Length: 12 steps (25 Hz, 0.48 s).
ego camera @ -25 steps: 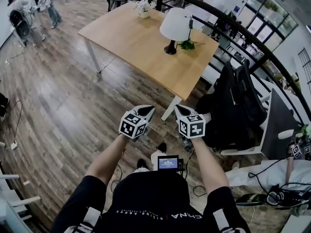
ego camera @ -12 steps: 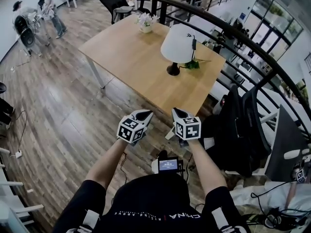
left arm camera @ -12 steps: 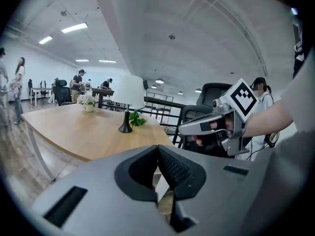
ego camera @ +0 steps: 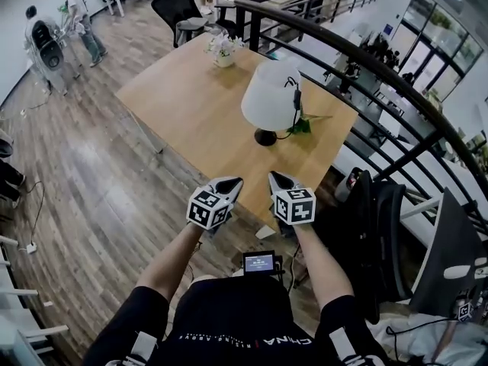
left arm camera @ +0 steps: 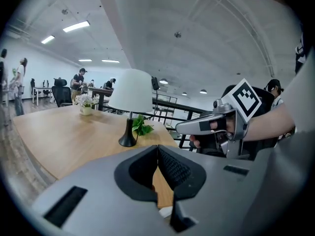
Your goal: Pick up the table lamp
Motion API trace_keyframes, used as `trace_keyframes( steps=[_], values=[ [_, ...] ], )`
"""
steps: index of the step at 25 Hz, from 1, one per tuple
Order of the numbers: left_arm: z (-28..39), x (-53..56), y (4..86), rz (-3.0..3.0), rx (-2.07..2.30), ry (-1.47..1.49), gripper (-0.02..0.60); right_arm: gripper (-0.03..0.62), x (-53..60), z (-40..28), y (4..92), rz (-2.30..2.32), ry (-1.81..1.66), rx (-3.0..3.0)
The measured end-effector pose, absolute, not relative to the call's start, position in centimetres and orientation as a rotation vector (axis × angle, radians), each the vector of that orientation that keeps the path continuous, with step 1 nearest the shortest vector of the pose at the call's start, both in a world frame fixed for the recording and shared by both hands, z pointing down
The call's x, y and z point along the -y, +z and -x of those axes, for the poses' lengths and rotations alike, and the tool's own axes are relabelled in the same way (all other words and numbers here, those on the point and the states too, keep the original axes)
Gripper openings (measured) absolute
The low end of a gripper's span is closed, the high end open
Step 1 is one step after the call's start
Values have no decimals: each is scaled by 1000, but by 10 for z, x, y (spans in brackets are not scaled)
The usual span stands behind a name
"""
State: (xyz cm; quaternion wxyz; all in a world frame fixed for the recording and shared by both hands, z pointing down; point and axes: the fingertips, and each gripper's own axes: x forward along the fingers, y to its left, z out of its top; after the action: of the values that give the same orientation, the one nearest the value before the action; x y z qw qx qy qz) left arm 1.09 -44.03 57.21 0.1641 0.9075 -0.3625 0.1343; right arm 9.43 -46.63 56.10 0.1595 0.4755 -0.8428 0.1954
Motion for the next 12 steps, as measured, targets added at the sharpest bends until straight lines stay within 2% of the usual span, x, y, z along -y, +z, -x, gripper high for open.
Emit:
trace_keyframes(
  steps=[12],
  values=[
    [-11,500,578,-2616,943,382,20,32,519,-103,565,-1450,603,2374]
  ],
)
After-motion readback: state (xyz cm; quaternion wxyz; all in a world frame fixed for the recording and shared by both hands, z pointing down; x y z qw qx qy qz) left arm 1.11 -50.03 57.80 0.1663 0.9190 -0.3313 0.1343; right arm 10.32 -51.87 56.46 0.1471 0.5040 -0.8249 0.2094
